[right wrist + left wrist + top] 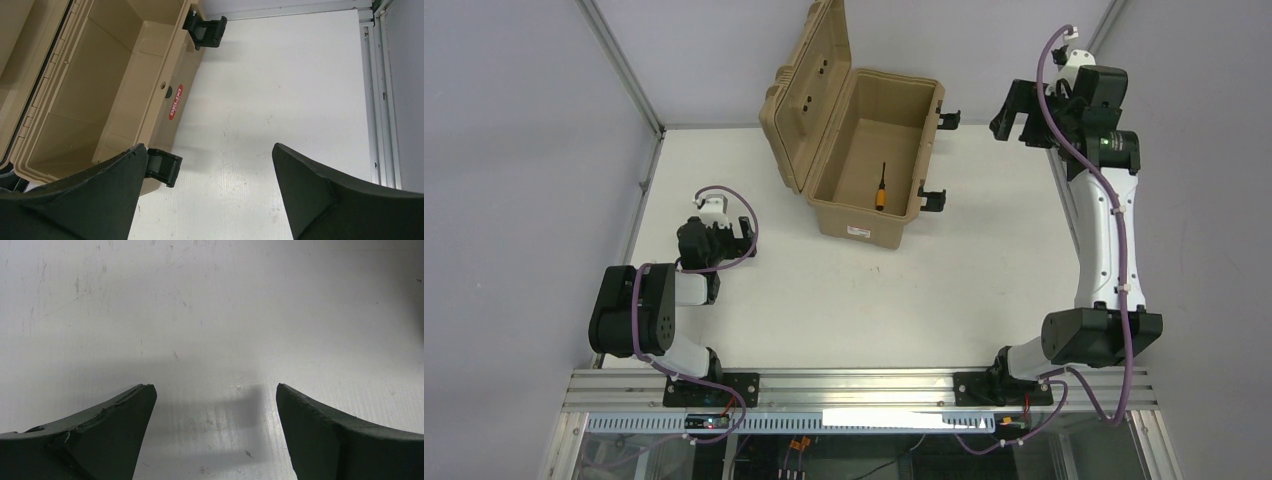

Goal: Put the screwdriver in the bin
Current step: Reset both arms

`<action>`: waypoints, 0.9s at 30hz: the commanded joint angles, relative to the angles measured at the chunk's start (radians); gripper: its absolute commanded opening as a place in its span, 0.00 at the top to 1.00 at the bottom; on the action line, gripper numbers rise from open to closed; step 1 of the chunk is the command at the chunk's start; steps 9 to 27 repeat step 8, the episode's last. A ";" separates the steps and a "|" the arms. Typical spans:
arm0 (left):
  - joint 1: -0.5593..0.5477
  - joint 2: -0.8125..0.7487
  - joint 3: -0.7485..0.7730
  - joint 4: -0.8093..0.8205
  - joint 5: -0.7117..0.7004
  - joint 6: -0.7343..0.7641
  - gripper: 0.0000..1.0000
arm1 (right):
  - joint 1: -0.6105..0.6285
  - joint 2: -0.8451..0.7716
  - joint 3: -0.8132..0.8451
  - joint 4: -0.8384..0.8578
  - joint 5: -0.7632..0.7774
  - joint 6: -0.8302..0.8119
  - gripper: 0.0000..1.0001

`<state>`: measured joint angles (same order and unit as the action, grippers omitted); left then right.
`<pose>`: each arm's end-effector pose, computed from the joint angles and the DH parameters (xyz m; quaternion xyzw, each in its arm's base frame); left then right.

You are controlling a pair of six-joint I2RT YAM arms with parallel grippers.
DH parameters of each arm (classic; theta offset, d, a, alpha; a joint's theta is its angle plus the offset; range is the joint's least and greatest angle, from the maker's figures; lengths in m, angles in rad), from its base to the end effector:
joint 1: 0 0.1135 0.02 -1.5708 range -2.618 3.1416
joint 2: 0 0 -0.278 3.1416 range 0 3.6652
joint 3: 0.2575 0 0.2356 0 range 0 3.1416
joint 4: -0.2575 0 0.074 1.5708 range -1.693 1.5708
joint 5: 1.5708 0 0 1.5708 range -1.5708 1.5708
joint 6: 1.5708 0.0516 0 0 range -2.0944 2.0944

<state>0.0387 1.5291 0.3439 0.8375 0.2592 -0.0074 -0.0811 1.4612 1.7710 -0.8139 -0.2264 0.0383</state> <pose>0.2665 -0.0029 0.1605 0.0555 0.8134 -0.0969 0.5709 0.2971 -0.0125 0.4564 -0.0063 0.8575 0.0864 0.5071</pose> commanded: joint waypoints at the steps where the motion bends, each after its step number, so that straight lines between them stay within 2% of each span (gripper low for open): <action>1: -0.002 -0.020 0.009 0.031 -0.005 0.010 0.01 | 0.001 -0.058 -0.012 0.066 -0.030 -0.015 0.01; 27: -0.002 -0.020 0.009 0.031 -0.005 0.010 0.01 | 0.001 -0.051 -0.003 0.062 -0.016 -0.022 0.01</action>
